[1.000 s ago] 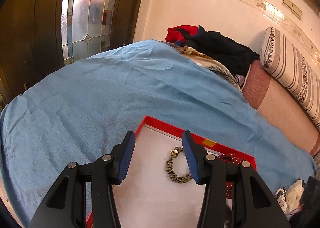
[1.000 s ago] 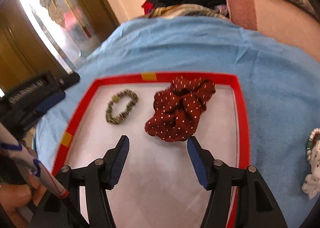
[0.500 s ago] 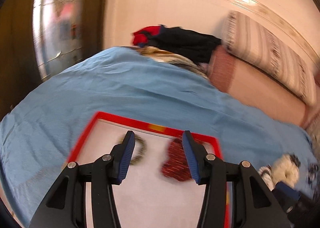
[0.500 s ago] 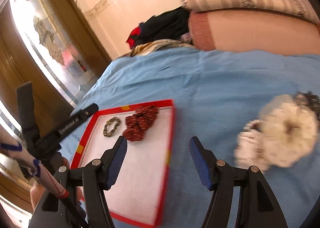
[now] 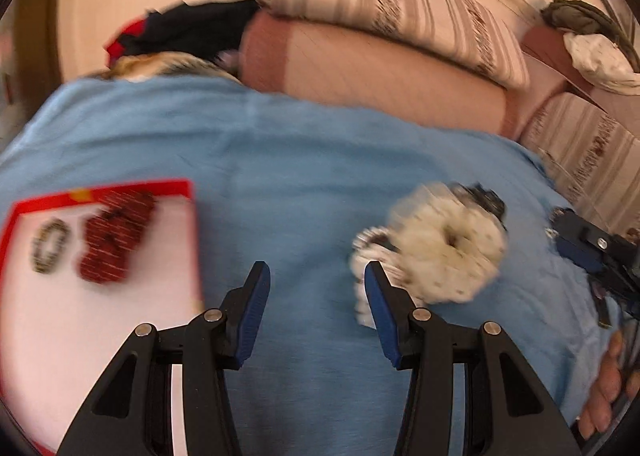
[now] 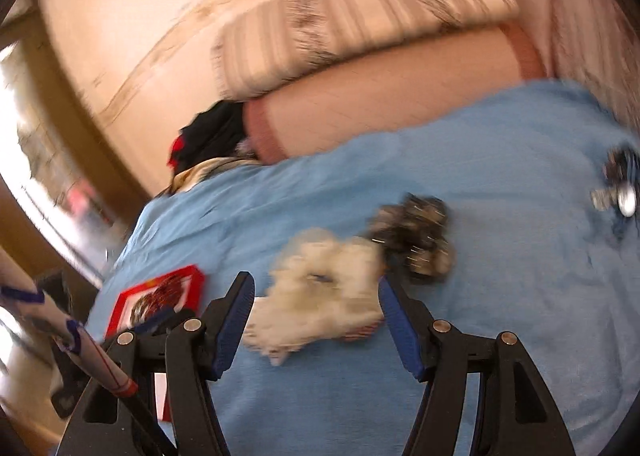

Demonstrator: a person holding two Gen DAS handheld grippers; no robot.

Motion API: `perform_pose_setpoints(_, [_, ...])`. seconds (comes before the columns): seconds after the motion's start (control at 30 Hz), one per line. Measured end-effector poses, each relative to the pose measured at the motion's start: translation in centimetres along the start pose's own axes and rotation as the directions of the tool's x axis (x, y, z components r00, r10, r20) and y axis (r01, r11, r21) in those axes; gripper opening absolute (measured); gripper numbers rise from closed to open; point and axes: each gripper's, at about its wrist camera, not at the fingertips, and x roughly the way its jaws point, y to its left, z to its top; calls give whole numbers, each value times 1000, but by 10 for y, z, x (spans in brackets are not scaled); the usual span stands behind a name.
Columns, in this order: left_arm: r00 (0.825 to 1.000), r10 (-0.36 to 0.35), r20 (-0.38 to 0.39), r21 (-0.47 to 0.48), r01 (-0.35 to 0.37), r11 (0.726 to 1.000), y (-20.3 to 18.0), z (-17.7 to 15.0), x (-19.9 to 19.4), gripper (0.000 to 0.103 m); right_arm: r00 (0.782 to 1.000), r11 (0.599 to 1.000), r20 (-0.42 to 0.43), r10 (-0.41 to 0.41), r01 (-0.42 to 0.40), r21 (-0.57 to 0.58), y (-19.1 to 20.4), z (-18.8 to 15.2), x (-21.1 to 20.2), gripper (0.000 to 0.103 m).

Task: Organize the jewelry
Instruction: 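Move both tools back to the scrunchie pile and grasp the cherry-print scrunchie with left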

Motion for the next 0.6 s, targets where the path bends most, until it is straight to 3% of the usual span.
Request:
perform_pose_setpoints(0.1, [999, -31, -40, 26, 32, 999, -18, -3, 17, 48, 1000, 997, -18, 19, -17, 76, -24, 7, 3, 69])
perform_pose_setpoints(0.37, [988, 1, -152, 66, 9, 998, -45, -15, 75, 46, 998, 991, -45, 41, -35, 127, -45, 8, 14, 69])
perform_pose_setpoints(0.4, [989, 7, -147, 70, 4, 998, -47, -18, 78, 42, 998, 992, -51, 40, -34, 124, -44, 6, 16, 69])
perform_pose_setpoints(0.47, [990, 18, -138, 88, -6, 996, -48, -18, 76, 9, 997, 992, -62, 41, -33, 119, -44, 5, 22, 69])
perform_pose_setpoints(0.6, [996, 2, -86, 104, 7, 995, -49, -13, 52, 9, 996, 992, -82, 36, -26, 123, -45, 3, 34, 69])
